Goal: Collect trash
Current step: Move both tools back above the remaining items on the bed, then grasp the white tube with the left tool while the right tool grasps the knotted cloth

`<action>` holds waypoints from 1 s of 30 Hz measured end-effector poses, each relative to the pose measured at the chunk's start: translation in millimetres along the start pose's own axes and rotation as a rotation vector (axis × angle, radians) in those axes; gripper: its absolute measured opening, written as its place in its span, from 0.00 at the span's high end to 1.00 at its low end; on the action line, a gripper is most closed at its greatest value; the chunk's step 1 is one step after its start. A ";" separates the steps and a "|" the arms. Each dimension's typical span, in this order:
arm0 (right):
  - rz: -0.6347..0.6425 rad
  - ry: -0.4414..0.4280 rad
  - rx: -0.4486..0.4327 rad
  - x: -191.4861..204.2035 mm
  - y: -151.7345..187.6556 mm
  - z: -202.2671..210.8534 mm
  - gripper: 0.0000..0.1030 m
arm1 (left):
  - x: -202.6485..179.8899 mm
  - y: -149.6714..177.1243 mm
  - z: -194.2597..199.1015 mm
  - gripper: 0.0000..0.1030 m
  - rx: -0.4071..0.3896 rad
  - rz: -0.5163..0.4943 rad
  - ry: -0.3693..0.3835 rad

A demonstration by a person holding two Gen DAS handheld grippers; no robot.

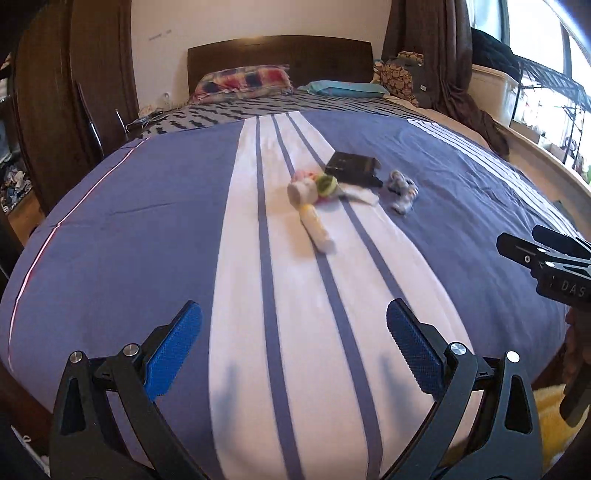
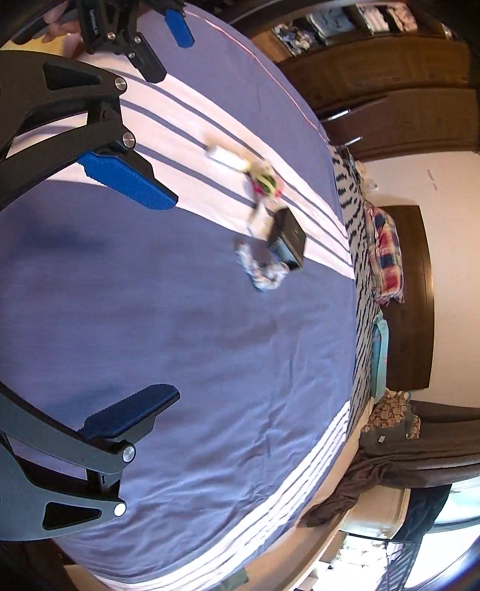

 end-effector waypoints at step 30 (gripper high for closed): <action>-0.022 -0.104 0.215 12.2 -68.7 -149.0 0.75 | -16.5 -51.4 -114.0 0.81 0.202 0.037 0.050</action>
Point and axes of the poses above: each gripper's, at about its wrist camera, not at the fingertips, and z roughly against the way its jaws point, x to its left, y to its underside, the point moved 4 cm from there along -z, roughly the way its jaws point, and after that the axes turned 7 degrees about z, right-handed, at the moved point
